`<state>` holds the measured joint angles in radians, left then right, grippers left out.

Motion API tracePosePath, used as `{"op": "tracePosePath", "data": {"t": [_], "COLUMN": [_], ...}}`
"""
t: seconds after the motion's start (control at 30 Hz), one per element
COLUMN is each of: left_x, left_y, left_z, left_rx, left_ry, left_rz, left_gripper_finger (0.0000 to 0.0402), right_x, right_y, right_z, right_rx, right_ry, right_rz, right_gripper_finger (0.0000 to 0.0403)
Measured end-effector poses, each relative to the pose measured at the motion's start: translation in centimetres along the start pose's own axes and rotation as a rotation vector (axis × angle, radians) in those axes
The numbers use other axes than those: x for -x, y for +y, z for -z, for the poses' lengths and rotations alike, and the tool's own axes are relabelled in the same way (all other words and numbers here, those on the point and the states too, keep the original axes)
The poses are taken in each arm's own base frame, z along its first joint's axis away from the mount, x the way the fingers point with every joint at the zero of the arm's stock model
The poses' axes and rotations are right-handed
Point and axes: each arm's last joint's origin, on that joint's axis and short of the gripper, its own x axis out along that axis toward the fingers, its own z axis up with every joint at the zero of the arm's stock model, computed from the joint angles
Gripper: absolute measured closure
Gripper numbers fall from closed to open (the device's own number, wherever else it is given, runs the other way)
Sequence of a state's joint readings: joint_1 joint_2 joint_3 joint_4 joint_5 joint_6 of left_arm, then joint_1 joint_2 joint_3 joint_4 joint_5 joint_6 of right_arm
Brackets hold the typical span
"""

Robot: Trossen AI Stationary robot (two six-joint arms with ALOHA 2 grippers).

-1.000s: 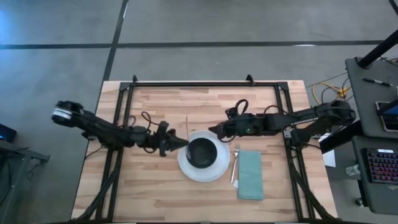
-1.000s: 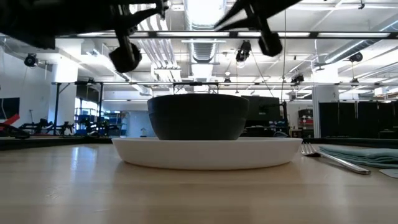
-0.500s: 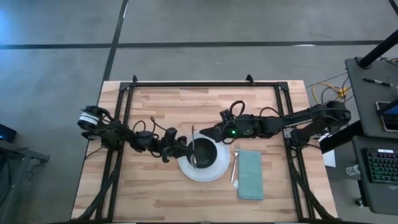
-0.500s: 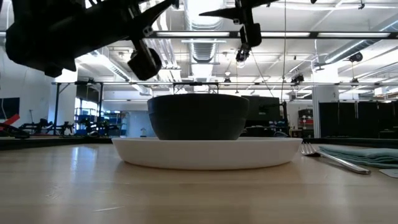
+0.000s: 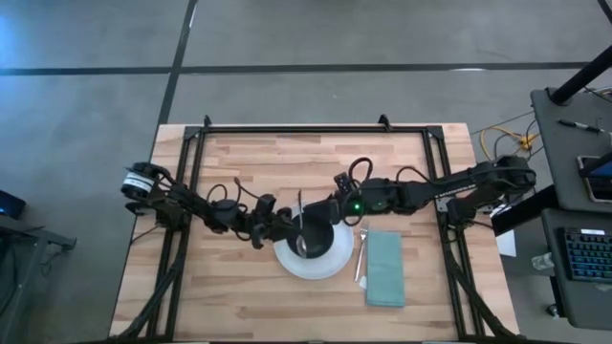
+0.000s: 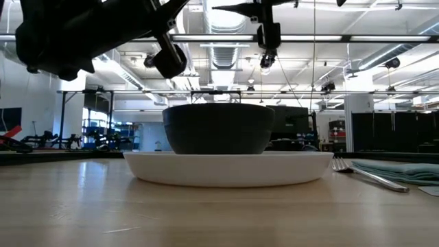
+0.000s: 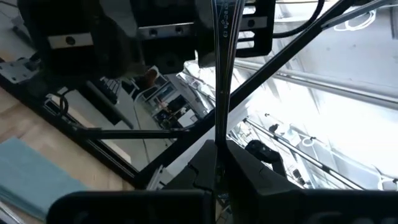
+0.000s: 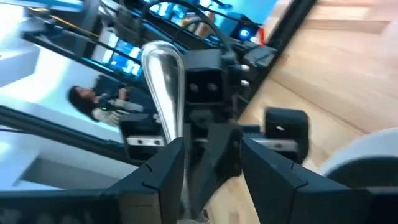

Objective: Set table place
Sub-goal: Put the silver spoon into the black bowl

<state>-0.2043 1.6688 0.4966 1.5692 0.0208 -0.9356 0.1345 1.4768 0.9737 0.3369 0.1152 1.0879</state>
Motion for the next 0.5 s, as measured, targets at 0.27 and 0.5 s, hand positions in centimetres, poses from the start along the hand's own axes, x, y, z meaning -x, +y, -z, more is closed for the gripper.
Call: {"op": "tracePosePath", "data": {"t": [0.27,0.5], "left_x": [-0.8,-1.1], "left_y": [0.0,0.2], "left_z": [-0.1,0.0], "left_rx": [-0.001,0.0], "left_ry": [0.003,0.006], "left_rz": [0.002,-0.008], "left_gripper_finger": [0.0401,0.0401], "right_x": [-0.7,-1.4], "right_y": [0.1,0.8], "right_z": [0.1,0.0], "right_rx": [0.013,0.055], "right_ry": [0.003,0.035], "right_rz": [-0.039,-0.062], "right_gripper_finger": [0.0255,0.0255]}}
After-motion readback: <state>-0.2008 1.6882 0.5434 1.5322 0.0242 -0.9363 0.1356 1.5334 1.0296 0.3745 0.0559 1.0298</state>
